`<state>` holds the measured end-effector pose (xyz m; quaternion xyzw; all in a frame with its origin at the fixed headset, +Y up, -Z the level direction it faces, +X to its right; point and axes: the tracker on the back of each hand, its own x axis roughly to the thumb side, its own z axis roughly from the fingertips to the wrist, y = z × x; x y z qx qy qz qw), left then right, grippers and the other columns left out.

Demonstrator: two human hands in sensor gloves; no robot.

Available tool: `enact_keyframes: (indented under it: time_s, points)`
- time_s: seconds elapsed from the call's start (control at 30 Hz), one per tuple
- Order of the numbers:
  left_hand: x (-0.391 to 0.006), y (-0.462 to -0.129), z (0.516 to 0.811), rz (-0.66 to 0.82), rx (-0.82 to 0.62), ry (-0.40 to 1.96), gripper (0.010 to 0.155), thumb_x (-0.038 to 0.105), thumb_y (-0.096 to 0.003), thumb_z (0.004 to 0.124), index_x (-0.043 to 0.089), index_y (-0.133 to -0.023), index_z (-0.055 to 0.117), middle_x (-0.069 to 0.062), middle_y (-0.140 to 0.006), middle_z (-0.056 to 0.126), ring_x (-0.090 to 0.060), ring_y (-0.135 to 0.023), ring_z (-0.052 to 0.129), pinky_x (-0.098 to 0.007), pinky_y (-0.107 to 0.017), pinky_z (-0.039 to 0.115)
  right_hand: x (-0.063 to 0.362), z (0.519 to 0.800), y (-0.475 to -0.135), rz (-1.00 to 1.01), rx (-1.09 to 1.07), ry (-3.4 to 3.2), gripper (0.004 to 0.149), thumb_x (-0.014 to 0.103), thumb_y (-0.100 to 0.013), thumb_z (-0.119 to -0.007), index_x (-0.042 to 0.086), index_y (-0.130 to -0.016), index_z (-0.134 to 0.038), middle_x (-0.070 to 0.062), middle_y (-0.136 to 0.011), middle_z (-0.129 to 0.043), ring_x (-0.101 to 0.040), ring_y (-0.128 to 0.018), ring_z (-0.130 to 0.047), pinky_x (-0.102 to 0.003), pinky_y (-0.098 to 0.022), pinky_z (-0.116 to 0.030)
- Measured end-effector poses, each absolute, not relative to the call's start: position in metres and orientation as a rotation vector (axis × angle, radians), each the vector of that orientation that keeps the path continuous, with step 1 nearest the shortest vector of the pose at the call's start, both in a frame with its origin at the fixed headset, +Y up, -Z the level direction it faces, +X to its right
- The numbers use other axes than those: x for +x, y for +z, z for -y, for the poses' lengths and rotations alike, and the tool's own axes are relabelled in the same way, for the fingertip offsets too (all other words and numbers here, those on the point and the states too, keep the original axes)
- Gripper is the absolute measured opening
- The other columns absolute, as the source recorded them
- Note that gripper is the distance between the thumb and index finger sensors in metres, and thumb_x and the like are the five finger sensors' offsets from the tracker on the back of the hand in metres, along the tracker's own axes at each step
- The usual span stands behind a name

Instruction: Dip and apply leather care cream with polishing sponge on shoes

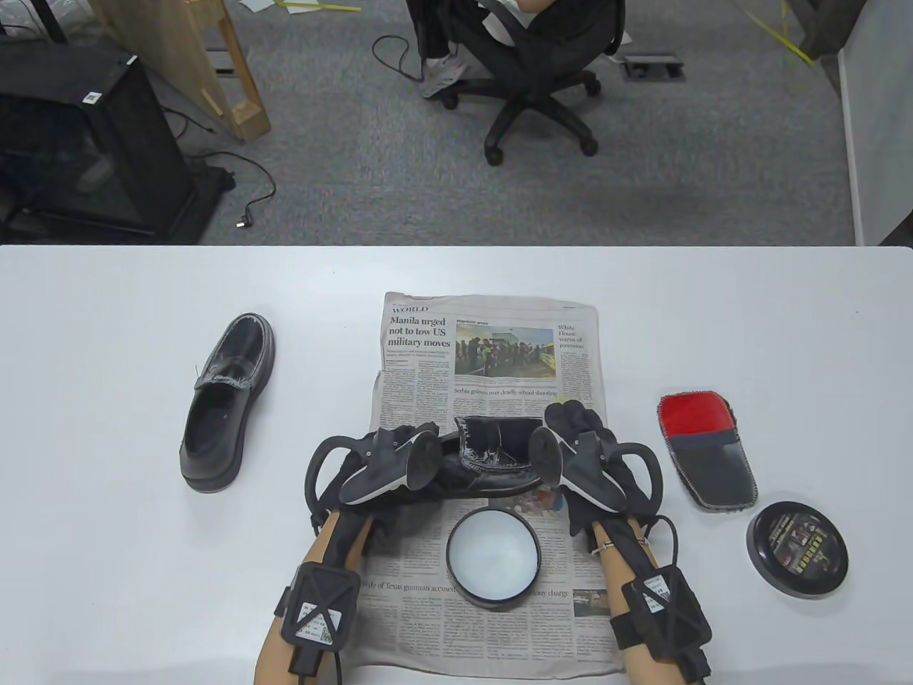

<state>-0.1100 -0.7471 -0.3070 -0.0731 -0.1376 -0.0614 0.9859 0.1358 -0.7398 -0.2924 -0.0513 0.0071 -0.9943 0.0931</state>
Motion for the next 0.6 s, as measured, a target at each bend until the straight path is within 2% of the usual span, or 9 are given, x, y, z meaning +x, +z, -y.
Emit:
enact_keyframes:
  time_s: [0.13,0.27,0.4,0.6]
  points:
    - [-0.109,-0.307,0.747,0.270,-0.149,-0.134,0.092,0.067,-0.0259,0.080,0.034,-0.109,0.060,0.003,-0.107,0.084,-0.023,-0.092,0.088,-0.040,-0.065,0.081,0.127,0.740,-0.265,-0.067,-0.297,-2.806,0.050,0.024,-0.061,-0.065,0.019,-0.108,-0.049,-0.013,-0.111,-0.057,-0.040,-0.097,-0.074,-0.045,-0.067,-0.072]
    - [-0.109,-0.307,0.747,0.284,-0.153,-0.115,0.091,0.066,-0.0258,0.081,0.035,-0.108,0.060,0.004,-0.108,0.083,-0.022,-0.094,0.087,-0.041,-0.067,0.080,0.108,0.734,-0.252,-0.112,-0.429,-2.802,0.048,0.023,-0.061,-0.065,0.024,-0.108,-0.052,-0.008,-0.113,-0.057,-0.040,-0.102,-0.068,-0.048,-0.070,-0.067]
    - [-0.109,-0.308,0.747,0.289,-0.158,-0.116,0.090,0.065,-0.0258,0.082,0.036,-0.108,0.059,0.006,-0.109,0.081,-0.021,-0.096,0.086,-0.041,-0.068,0.080,0.096,0.732,-0.271,-0.157,-0.405,-2.878,0.047,0.024,-0.062,-0.063,0.028,-0.107,-0.051,-0.003,-0.114,-0.056,-0.037,-0.104,-0.065,-0.049,-0.072,-0.064]
    - [-0.110,-0.307,0.748,0.282,-0.145,-0.110,0.091,0.066,-0.0262,0.081,0.034,-0.109,0.060,0.004,-0.108,0.083,-0.022,-0.093,0.087,-0.041,-0.066,0.081,0.110,0.739,-0.305,-0.103,-0.173,-2.908,0.048,0.025,-0.061,-0.064,0.031,-0.106,-0.049,0.000,-0.113,-0.055,-0.033,-0.104,-0.066,-0.046,-0.071,-0.066]
